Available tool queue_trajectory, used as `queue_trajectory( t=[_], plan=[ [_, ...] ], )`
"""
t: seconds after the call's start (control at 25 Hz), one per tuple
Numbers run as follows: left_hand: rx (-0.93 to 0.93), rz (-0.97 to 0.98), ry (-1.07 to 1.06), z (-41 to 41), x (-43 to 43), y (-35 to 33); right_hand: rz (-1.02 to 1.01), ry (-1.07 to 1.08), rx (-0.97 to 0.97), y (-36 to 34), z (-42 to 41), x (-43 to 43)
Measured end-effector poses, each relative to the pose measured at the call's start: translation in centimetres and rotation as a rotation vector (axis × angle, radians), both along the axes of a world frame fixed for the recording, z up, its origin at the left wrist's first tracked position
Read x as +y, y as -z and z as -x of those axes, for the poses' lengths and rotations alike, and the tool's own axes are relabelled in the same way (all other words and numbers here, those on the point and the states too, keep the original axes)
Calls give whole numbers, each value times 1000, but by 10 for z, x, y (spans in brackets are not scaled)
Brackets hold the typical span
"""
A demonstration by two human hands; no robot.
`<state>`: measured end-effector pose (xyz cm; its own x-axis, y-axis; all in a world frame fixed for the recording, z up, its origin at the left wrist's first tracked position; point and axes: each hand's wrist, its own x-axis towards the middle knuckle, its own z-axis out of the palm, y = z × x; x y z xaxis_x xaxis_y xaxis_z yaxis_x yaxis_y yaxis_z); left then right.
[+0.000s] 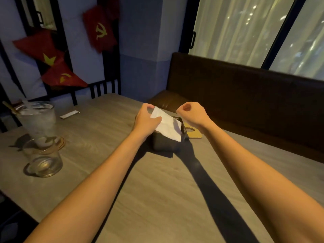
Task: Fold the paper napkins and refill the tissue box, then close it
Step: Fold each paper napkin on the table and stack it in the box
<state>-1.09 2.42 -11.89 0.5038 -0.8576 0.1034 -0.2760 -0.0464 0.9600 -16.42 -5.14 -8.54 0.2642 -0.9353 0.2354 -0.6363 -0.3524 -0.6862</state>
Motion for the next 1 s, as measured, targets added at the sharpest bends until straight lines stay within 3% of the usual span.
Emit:
queue_trajectory(
  t=[0.08, 0.16, 0.28, 0.44, 0.64, 1.0],
  plan=[
    [-56, 12, 8, 0, -5, 1, -40, -66, 211, 6, -3, -3],
    [-85, 59, 25, 0, -8, 2, -77, -95, 301, 10, -4, -6],
    [-76, 123, 39, 0, -8, 1, -89, -80, 228, 6, -2, -11],
    [-143, 97, -66, 0, -11, 0, 60, -77, 164, -4, -5, -18],
    [-509, -29, -21, 3, -7, 3, 173, -131, 421, -1, -15, -27],
    [-981, -319, 305, -3, -15, -7, 307, -220, 667, 9, -11, -27]
  ],
)
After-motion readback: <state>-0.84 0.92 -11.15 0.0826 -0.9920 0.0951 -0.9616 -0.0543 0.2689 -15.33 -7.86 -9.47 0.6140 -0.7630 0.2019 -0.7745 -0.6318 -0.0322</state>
